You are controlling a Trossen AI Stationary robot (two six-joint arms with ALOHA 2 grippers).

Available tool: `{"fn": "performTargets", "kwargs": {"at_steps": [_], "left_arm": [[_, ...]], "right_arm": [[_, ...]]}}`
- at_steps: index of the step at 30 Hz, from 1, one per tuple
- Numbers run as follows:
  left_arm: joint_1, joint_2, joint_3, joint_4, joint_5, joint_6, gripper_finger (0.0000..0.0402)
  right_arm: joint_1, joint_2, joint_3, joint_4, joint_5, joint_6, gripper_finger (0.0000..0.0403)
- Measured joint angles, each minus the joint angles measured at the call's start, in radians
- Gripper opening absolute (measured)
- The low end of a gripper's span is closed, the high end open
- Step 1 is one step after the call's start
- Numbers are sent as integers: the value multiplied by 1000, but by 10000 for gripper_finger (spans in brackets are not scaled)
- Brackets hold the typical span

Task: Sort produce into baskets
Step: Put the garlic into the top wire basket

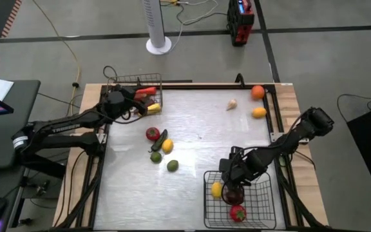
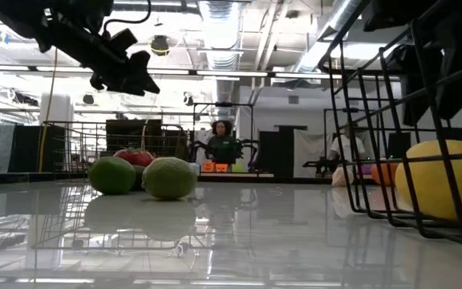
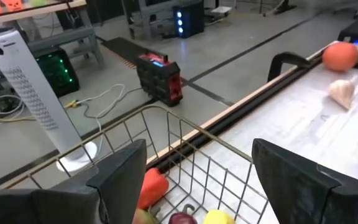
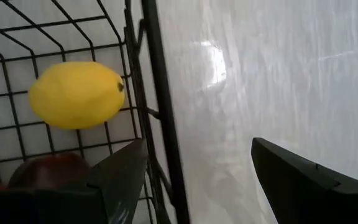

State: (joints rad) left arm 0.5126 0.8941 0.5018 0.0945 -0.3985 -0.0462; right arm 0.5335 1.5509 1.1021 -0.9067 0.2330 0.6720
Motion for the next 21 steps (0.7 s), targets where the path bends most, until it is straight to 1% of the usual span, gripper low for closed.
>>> {"fn": "performTargets", "kwargs": {"at_steps": [4, 9, 11, 14, 19, 21], "left_arm": [[-8, -10, 0, -11, 1, 5, 281], [-8, -10, 0, -19, 15, -3, 281], [-8, -10, 0, -25, 40, -14, 281], [-8, -10, 0, -32, 88, -33, 281], [-8, -10, 0, -55, 204, -70, 281], [-8, -10, 0, -62, 234, -72, 281]], "right_arm": [[-5, 0, 52, -29, -4, -34, 317], [-35, 0, 172, -66, -4, -84, 317], [-49, -2, 220, -89, 4, -117, 317], [-75, -2, 268, -132, 59, -171, 317], [-145, -2, 264, -202, 136, -238, 317], [-185, -2, 250, -233, 163, -258, 317]]}}
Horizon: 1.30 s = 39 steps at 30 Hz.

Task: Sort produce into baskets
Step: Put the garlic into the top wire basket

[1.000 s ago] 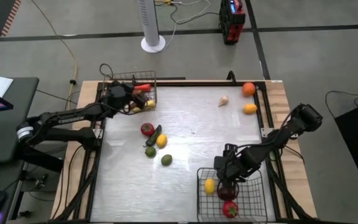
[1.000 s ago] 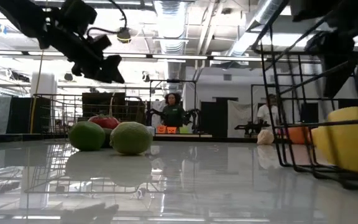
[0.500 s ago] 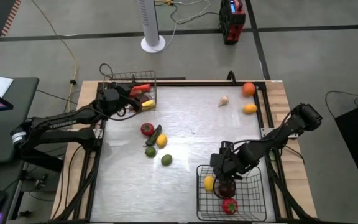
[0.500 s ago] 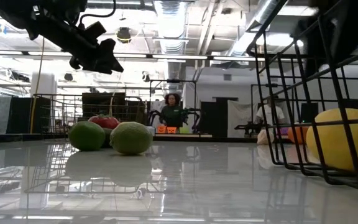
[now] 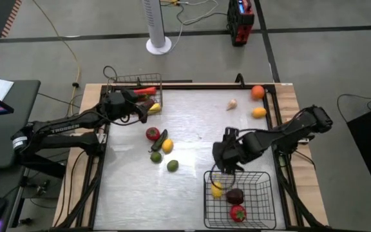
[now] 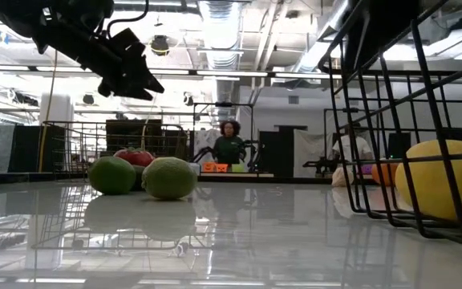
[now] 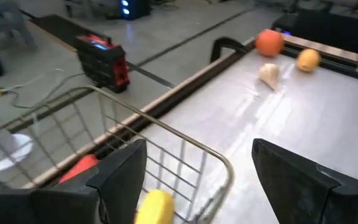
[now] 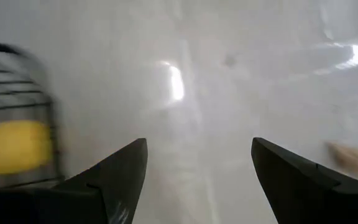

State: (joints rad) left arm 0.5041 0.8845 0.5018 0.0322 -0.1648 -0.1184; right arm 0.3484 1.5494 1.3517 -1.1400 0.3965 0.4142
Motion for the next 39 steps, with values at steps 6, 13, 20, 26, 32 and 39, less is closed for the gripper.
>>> {"fn": "performTargets", "kwargs": {"at_steps": [6, 13, 20, 26, 32, 39], "left_arm": [[0, 0, 0, -9, 11, -14, 281], [-7, 0, 0, -22, 11, -26, 281], [-31, 0, 0, -27, 11, -19, 281], [-33, 0, 0, -46, 0, -15, 281], [-33, 0, 0, -92, -3, -20, 281], [-34, -17, 0, -177, 0, -27, 281]], "right_arm": [[-154, -45, -63, 40, 11, -80, 317], [-420, -112, -242, 165, 2, -117, 317], [-640, -126, -449, 461, -3, -58, 317], [-716, -125, -542, 701, 24, -54, 317], [-731, -126, -608, 765, 65, -56, 317], [-709, -174, -785, 964, 192, 0, 317]]}}
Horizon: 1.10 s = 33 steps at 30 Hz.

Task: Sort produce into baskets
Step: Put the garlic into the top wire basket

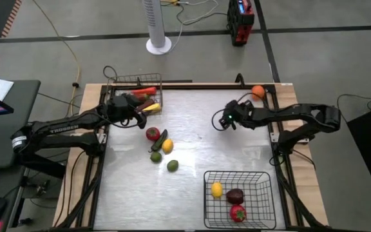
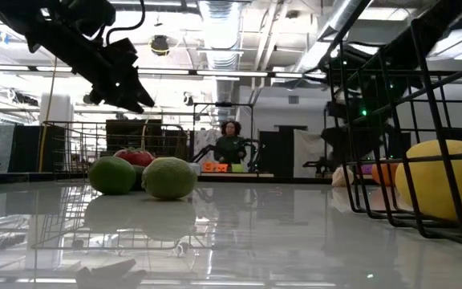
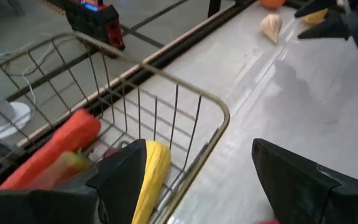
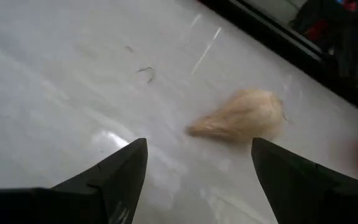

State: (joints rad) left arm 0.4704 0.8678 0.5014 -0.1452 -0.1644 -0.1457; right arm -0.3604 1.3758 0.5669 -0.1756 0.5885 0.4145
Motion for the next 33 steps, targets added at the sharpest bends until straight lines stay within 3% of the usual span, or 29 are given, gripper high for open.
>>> {"fn": "performTargets", "kwargs": {"at_steps": [6, 11, 24, 33], "left_arm": [[0, -23, 0, 9, 1, -28, 281], [-1, -27, 0, 14, 3, -33, 281], [-6, -27, 0, 17, 19, -29, 281], [-9, -27, 0, 21, 22, -29, 281]], "right_arm": [[-2, -75, -155, 231, 92, 85, 317], [-10, -77, -198, 364, 100, 109, 317], [-134, 33, -198, 461, 119, 144, 317], [-161, 167, -198, 661, 33, 130, 317]]}}
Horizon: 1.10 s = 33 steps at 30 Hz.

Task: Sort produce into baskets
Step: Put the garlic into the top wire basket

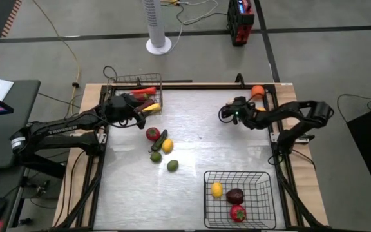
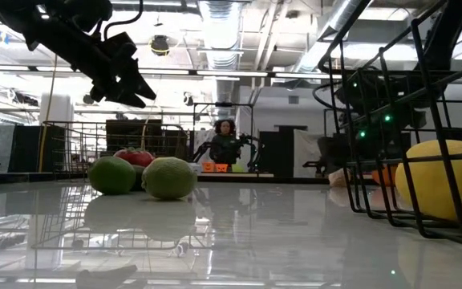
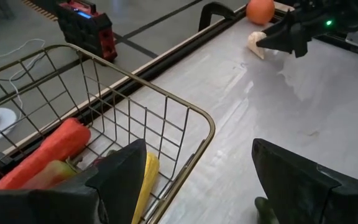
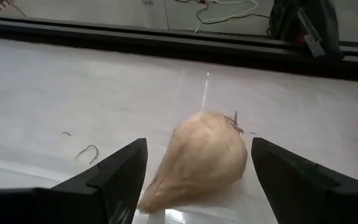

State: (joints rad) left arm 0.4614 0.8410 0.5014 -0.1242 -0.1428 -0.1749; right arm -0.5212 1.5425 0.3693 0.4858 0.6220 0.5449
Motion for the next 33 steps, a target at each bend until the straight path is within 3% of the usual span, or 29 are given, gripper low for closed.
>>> {"fn": "performTargets", "kwargs": {"at_steps": [9, 16, 25, 33], "left_arm": [[0, 0, 0, 0, 0, 5, 281], [0, 0, 0, 0, 0, 5, 281], [0, 0, 0, 0, 1, 5, 281], [0, 0, 0, 0, 1, 5, 281]], "right_arm": [[-32, 110, 0, 101, -111, -35, 317], [-13, 147, 0, 167, -117, -84, 305], [8, 147, 0, 200, -175, -138, 246], [72, 147, 0, 200, -211, -165, 154]]}}
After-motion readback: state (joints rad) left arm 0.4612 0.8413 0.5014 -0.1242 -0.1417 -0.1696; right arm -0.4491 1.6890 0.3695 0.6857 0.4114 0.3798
